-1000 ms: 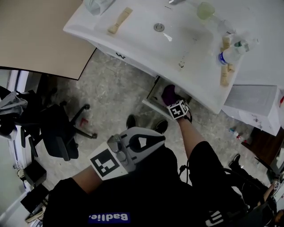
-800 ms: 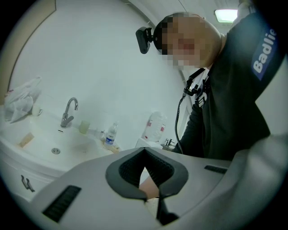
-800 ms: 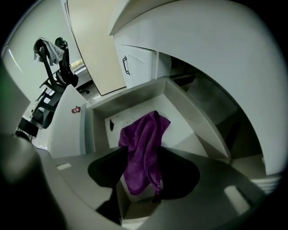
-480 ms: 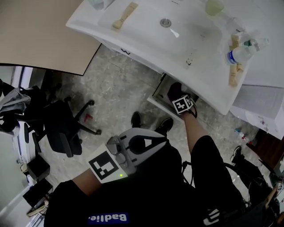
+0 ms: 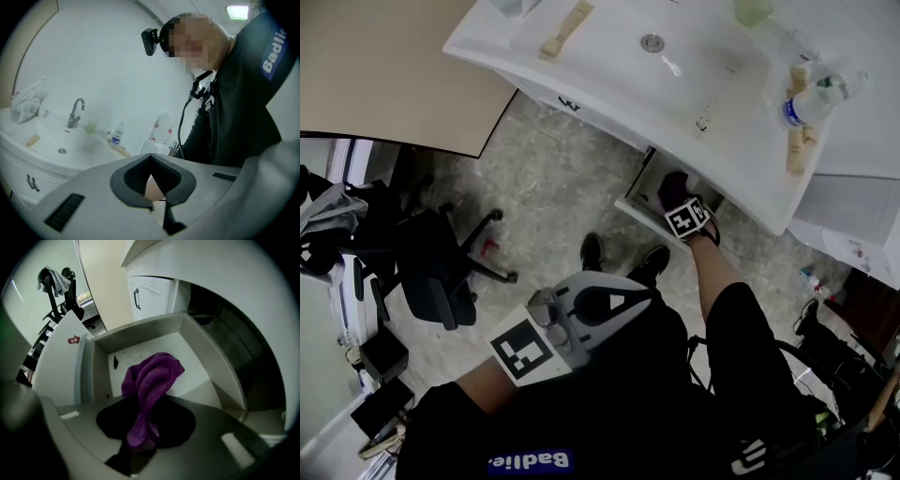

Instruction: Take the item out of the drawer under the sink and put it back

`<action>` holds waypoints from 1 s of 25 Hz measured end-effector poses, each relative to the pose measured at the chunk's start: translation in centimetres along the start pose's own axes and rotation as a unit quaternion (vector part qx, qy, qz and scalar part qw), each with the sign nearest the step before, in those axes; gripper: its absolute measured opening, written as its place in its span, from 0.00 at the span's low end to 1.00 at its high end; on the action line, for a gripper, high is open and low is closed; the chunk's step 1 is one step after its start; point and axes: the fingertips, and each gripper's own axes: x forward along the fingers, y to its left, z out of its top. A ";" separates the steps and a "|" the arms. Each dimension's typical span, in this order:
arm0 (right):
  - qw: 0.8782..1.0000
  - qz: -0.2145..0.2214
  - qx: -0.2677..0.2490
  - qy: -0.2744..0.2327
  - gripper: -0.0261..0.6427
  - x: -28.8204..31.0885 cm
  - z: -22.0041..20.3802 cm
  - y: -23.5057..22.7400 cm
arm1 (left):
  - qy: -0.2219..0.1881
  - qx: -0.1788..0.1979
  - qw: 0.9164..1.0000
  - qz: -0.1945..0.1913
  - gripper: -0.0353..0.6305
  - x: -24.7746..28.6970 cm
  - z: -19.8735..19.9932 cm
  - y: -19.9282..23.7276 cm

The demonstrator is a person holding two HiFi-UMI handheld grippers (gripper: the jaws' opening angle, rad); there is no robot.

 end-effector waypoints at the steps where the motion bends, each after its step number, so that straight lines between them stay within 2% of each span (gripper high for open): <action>1: 1.000 -0.001 0.004 -0.008 0.18 -0.5 0.2 0.0 | -0.001 0.000 1.000 0.000 0.05 0.0 0.1 -0.1; 13: 0.996 -0.017 0.045 -0.078 0.18 -9.0 0.6 -0.3 | -0.029 -0.009 0.999 -0.023 0.05 -0.3 2.6 -2.7; 19: 0.988 -0.032 0.070 -0.130 0.18 -14.6 1.4 1.3 | -0.039 -0.021 0.999 -0.027 0.05 -1.9 3.6 -3.5; 25: 0.981 -0.036 0.090 -0.171 0.17 -19.5 2.2 3.9 | -0.040 -0.005 0.999 -0.031 0.05 -3.8 4.9 -3.9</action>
